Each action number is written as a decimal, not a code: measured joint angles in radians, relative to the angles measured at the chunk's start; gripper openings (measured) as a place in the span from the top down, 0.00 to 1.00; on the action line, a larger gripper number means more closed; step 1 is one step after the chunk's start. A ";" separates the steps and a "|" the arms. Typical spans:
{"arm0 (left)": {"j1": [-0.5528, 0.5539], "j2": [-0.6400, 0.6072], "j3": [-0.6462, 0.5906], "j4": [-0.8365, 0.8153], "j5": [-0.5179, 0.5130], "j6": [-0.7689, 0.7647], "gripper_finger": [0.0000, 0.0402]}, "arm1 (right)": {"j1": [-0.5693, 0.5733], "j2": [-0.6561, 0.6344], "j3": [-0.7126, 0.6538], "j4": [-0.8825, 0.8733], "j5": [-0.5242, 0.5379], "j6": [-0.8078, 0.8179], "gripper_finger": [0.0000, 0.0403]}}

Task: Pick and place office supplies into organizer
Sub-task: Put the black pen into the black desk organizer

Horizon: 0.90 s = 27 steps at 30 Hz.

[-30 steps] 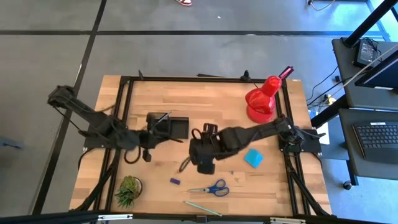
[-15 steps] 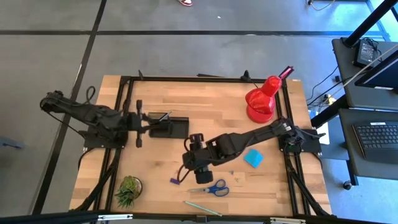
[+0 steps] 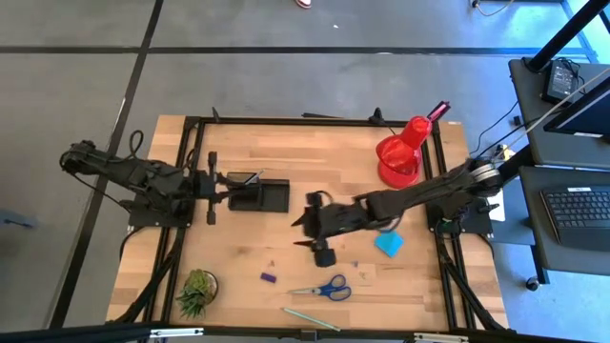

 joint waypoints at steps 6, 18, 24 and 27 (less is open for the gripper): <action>0.111 0.019 -0.008 0.024 0.014 -0.013 0.93 | 0.020 -0.191 -0.370 0.417 -0.001 0.016 0.43; 0.440 0.012 -0.205 0.278 0.270 -0.064 0.93 | 0.023 -0.448 -0.853 0.861 0.002 -0.017 0.43; 0.539 0.016 -0.337 0.486 0.376 -0.150 0.93 | 0.023 -0.494 -0.941 0.981 0.002 0.003 0.43; 0.562 0.016 -0.402 0.551 0.376 -0.188 0.92 | 0.023 -0.494 -0.942 0.988 0.002 0.023 0.43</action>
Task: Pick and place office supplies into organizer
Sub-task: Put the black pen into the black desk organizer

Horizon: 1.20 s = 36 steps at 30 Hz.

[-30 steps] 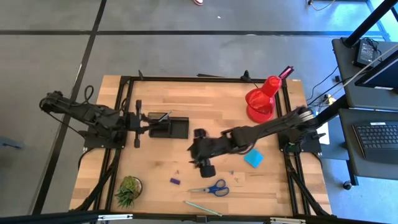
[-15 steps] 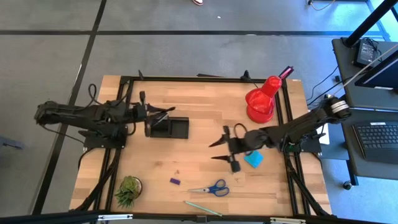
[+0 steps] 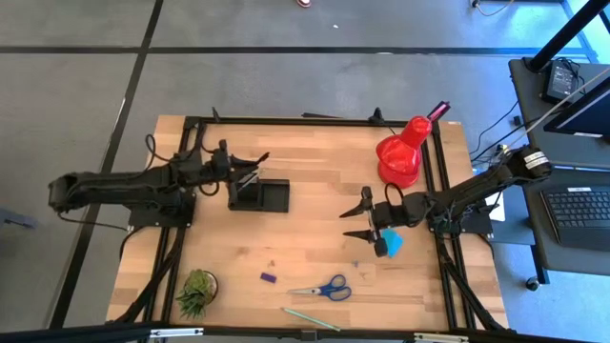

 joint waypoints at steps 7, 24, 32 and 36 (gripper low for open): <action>0.012 -0.001 -0.109 0.056 0.020 -0.047 0.93 | 0.000 0.000 0.000 0.004 0.000 0.002 0.43; 0.012 -0.001 -0.235 0.106 -0.003 -0.074 0.92 | 0.000 0.001 0.000 0.003 0.000 0.001 0.43; 0.012 -0.001 -0.266 0.102 -0.044 -0.074 0.92 | 0.000 0.001 0.000 0.003 0.000 0.000 0.43; 0.012 -0.001 -0.266 0.100 -0.043 -0.074 0.92 | 0.000 0.001 0.000 0.002 0.010 -0.002 0.43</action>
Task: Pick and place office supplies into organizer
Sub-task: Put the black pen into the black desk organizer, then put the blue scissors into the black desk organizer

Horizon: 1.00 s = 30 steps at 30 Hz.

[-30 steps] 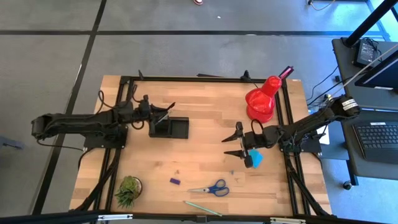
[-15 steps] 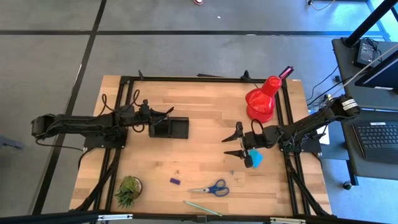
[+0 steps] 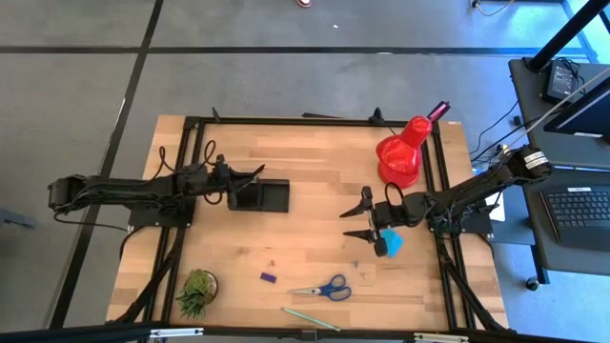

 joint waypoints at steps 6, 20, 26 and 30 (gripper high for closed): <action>0.000 0.000 0.000 -0.002 0.002 0.015 0.89 | 0.000 0.000 0.000 -0.002 0.005 0.000 0.43; 0.000 0.000 0.000 -0.005 0.002 0.017 0.85 | 0.000 0.000 0.000 -0.001 0.005 0.000 0.43; 0.000 0.000 0.000 -0.005 0.001 0.010 0.82 | 0.000 0.000 0.000 -0.001 0.005 0.000 0.43; 0.000 0.000 0.000 -0.005 0.001 0.010 0.80 | 0.000 0.000 0.000 -0.001 0.005 0.000 0.43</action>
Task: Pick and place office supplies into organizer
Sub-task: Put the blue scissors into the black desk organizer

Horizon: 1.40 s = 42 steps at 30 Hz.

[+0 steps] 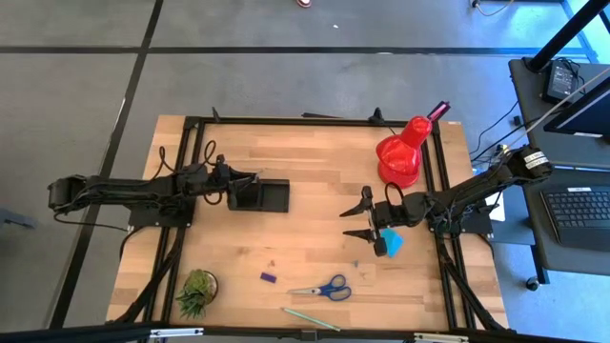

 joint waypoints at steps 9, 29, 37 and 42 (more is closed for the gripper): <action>-0.001 0.000 0.041 0.006 0.052 0.026 0.77 | 0.000 0.000 0.000 -0.027 0.000 0.004 0.43; -0.222 0.025 0.215 0.000 0.267 0.131 0.67 | 0.000 0.000 0.001 -0.168 -0.001 0.111 0.43; -0.441 0.251 0.417 -0.164 0.083 0.131 0.67 | 0.000 0.001 0.001 -0.175 -0.002 0.112 0.43; -0.521 0.452 0.574 -0.189 0.030 0.098 0.67 | 0.001 0.000 0.001 -0.198 -0.002 0.121 0.43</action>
